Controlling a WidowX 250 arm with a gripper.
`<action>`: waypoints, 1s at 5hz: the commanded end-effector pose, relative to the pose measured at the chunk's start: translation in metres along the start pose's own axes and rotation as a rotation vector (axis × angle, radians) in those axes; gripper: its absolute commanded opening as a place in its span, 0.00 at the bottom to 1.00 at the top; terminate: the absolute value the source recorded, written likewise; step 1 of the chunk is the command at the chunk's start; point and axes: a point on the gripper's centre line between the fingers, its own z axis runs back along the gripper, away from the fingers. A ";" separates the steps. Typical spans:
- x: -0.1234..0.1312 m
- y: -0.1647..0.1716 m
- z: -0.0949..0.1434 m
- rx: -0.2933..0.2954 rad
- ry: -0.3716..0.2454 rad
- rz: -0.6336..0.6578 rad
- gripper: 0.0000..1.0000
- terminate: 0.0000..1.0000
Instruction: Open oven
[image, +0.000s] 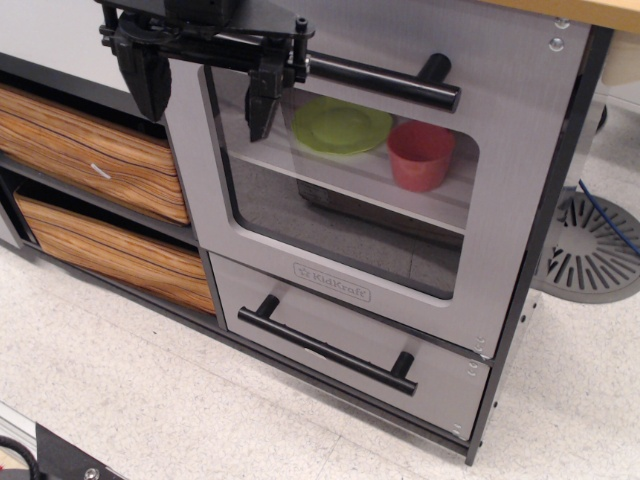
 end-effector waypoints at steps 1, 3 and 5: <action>0.000 0.000 0.000 0.000 0.000 0.000 1.00 0.00; 0.032 0.004 -0.004 -0.109 -0.029 0.458 1.00 0.00; 0.056 0.017 -0.010 -0.238 -0.102 0.823 1.00 0.00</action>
